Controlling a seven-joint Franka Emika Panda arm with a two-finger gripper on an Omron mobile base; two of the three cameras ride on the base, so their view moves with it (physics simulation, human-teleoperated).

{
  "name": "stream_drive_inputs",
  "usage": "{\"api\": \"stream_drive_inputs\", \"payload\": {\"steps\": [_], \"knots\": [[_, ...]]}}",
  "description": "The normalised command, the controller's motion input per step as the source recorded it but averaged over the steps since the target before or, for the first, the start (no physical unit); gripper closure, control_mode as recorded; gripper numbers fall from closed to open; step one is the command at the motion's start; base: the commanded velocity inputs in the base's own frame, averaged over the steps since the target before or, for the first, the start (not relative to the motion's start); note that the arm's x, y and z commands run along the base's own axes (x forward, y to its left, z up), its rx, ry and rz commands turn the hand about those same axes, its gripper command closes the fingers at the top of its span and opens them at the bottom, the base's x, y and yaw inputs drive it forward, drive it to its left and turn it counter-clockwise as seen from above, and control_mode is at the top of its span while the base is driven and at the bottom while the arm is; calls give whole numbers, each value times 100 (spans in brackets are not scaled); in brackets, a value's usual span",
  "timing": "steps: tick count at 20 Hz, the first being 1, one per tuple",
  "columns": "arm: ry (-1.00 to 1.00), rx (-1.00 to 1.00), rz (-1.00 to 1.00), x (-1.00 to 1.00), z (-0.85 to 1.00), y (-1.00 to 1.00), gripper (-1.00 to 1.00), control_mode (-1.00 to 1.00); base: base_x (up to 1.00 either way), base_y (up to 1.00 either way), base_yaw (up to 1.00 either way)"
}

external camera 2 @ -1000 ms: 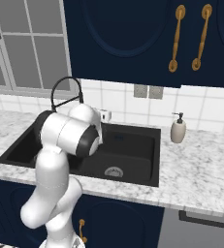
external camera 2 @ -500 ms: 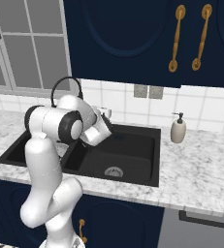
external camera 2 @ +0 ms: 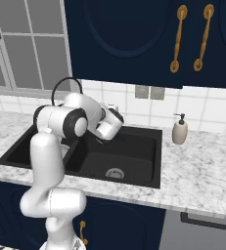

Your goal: Put the colander in the sink, put the pear in the colander, and turn on the sink faucet and pour water over the colander.

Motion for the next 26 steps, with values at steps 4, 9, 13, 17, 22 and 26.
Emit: {"api": "stream_drive_inputs", "payload": {"steps": [4, 9, 13, 17, 22, 26], "knots": [[-9, 0, 0, 1, -17, -10, -100, -100, 0, 0, 0], [-10, 0, 0, 0, -26, 0, -100, -100, 0, 0, 0], [-4, 0, 0, 0, -30, 3, -100, -100, 0, 0, 0], [-3, 0, 0, 0, -23, 9, -100, -100, 0, 0, 0], [-5, 0, 0, -1, -29, 13, -100, -100, 0, 0, 0], [-9, 0, 0, 0, -19, 16, -100, -100, 0, 0, 0]]}}
